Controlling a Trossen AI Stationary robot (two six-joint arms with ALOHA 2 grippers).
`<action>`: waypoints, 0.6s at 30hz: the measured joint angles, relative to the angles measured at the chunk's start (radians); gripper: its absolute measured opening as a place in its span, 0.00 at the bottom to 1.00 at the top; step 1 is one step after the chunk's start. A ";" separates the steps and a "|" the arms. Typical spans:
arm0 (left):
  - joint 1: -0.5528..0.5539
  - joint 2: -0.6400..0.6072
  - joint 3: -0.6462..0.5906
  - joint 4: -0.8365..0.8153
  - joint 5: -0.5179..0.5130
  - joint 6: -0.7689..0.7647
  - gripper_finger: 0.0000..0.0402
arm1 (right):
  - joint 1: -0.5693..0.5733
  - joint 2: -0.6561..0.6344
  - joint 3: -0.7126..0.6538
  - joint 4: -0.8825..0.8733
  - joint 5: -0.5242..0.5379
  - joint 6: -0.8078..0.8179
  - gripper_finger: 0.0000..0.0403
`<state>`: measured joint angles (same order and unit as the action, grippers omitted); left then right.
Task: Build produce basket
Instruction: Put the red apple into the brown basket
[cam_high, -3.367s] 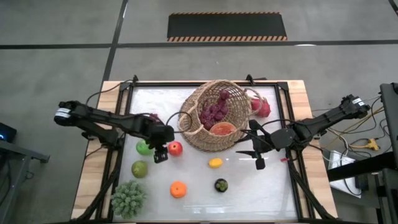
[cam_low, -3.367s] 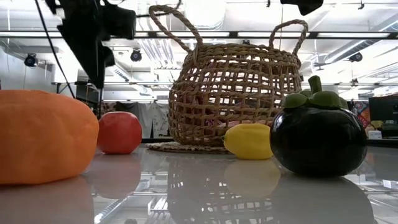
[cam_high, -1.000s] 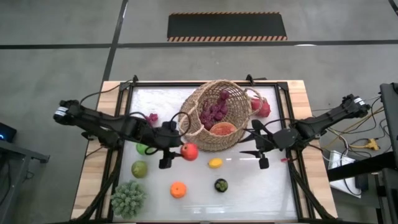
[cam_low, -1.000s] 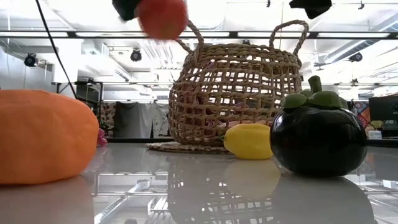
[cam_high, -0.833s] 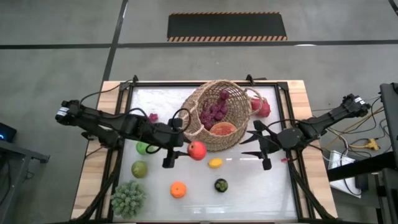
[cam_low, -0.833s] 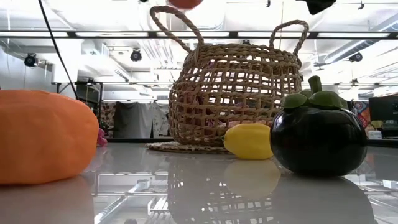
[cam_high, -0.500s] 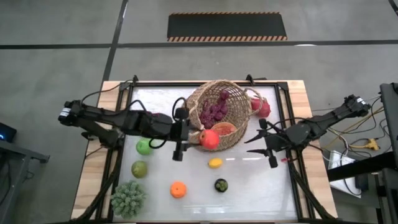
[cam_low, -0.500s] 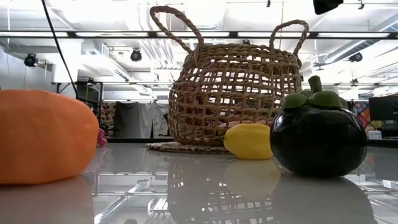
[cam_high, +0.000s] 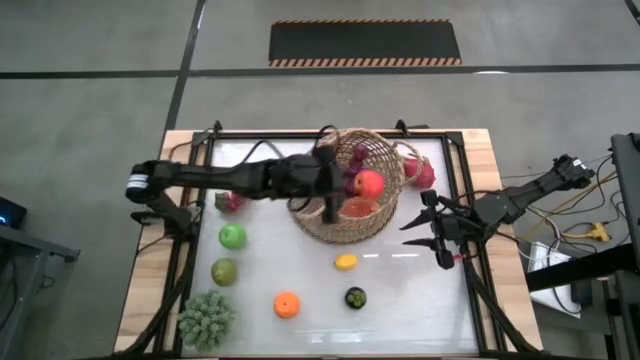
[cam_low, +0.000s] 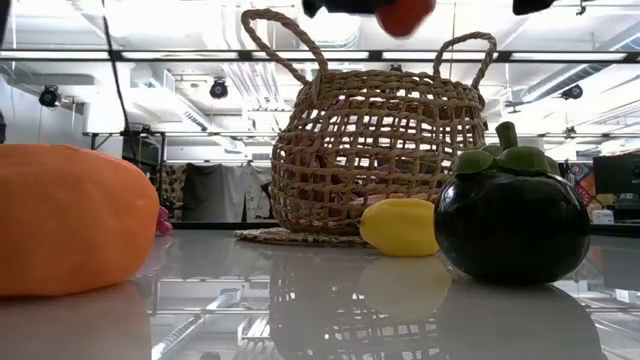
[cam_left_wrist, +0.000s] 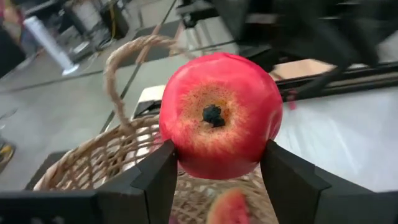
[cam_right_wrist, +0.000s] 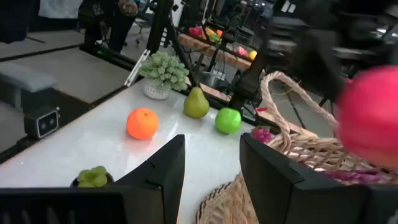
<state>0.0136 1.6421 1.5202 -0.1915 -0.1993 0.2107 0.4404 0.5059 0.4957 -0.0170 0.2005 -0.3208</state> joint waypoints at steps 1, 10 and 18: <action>0.015 0.024 0.019 -0.001 0.000 -0.005 0.47 | 0.000 -0.004 -0.007 0.000 0.000 0.010 0.35; 0.122 0.235 0.176 -0.058 0.002 -0.028 0.47 | 0.000 -0.016 -0.016 -0.016 0.000 0.050 0.35; 0.164 0.347 0.209 -0.080 0.010 -0.075 0.47 | 0.000 -0.020 -0.016 -0.035 0.001 0.063 0.35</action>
<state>0.1775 1.9887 1.7294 -0.2714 -0.1890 0.1356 0.4404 0.4858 0.4793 -0.0525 0.2012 -0.2581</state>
